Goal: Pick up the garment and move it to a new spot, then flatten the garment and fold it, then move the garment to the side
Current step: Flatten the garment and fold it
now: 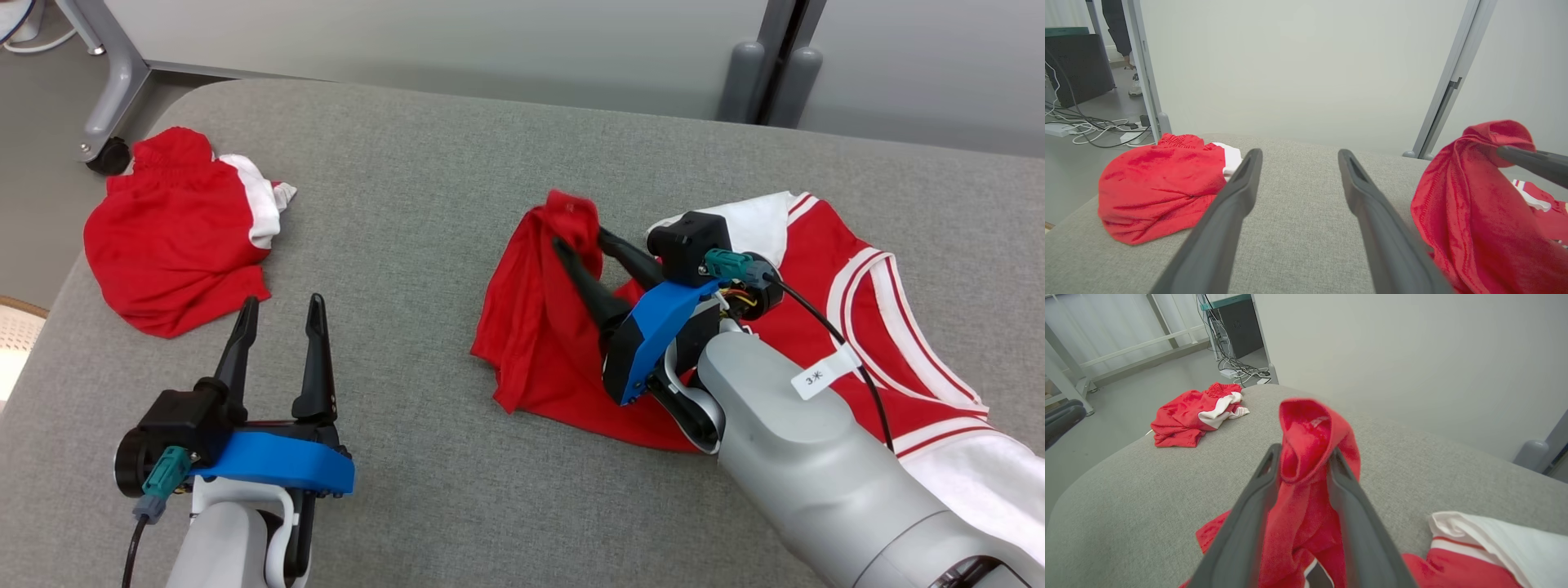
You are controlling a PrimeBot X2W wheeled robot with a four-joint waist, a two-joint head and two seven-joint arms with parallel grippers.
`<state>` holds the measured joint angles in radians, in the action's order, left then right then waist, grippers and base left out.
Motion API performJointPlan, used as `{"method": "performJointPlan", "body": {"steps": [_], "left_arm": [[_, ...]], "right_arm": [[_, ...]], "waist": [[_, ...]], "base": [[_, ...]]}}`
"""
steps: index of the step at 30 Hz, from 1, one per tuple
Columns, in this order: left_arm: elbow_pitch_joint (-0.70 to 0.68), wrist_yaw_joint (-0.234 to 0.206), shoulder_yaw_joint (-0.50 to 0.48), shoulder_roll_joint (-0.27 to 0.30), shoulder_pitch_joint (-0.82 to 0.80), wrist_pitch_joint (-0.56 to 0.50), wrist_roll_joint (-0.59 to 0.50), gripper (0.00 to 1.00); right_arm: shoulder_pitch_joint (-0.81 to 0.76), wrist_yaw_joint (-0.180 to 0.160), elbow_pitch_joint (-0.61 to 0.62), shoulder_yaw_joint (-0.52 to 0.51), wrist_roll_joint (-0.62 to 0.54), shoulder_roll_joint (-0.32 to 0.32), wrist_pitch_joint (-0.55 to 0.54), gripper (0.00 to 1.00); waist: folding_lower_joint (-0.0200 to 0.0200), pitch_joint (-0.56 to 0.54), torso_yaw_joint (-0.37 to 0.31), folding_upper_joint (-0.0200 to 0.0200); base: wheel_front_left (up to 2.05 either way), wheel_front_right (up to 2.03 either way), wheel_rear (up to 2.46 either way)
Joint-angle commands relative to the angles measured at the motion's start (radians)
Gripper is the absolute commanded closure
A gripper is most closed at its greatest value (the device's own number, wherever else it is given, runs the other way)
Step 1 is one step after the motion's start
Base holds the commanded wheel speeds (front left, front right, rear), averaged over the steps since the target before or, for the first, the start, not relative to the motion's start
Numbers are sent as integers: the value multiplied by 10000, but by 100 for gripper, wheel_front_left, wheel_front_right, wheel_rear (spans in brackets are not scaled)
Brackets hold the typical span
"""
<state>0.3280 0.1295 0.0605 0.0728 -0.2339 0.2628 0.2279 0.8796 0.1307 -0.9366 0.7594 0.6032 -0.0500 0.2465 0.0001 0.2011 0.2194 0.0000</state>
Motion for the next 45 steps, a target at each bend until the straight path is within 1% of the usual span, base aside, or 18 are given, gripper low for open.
{"method": "performJointPlan", "body": {"steps": [1,6,8,12,17,21,25,30,34,37,40,45], "left_arm": [[20,19,7,-4,-213,30,31,0],[-24,19,-215,30,-53,30,12,0],[-52,19,-302,70,44,30,-21,0],[-135,18,-425,125,238,30,-106,0],[-222,19,-601,204,460,30,-187,0],[-278,18,-691,209,636,30,-260,0],[-322,18,-722,174,818,29,-313,0],[-354,18,-761,131,988,30,-365,0],[-389,20,-793,110,1081,30,-368,0],[-406,18,-813,118,1115,30,-380,0],[-388,18,-763,117,1069,29,-394,0],[-403,18,-659,105,928,30,-365,0]], "right_arm": [[196,1,-104,83,78,-12,60,0],[369,1,-277,246,263,-15,187,0],[474,1,-128,-123,78,-20,201,0],[-6,1,405,-1373,-732,-56,196,0],[-1026,2,1673,-3181,-1913,-394,199,0],[-2137,1,2748,-4486,-2621,-570,200,0],[-3314,1,3683,-5532,-3231,-651,203,0],[-4720,1,4630,-6588,-3891,-574,202,0],[-5597,1,5171,-7159,-4269,-425,202,0],[-5841,1,5414,-7368,-4472,-376,42,0],[-5795,1,5575,-7504,-4691,-343,-105,0],[-5146,1,5502,-7489,-4967,-412,-641,0]], "waist": [[-1,17,11,0],[-1,-18,-217,0],[-1,-74,-365,0],[-1,-254,-716,0],[-1,-495,-1121,0],[-1,-690,-1374,0],[-1,-830,-1554,0],[-1,-950,-1689,0],[-1,-1005,-1780,0],[-1,-1007,-1860,0],[-1,-990,-1886,0],[-1,-874,-1841,0]], "base": [[0,0,0],[0,0,0],[0,0,0],[0,0,0],[0,0,0],[0,0,0],[0,0,0],[0,0,0],[0,0,0],[0,0,0],[0,0,0],[0,0,0]]}}
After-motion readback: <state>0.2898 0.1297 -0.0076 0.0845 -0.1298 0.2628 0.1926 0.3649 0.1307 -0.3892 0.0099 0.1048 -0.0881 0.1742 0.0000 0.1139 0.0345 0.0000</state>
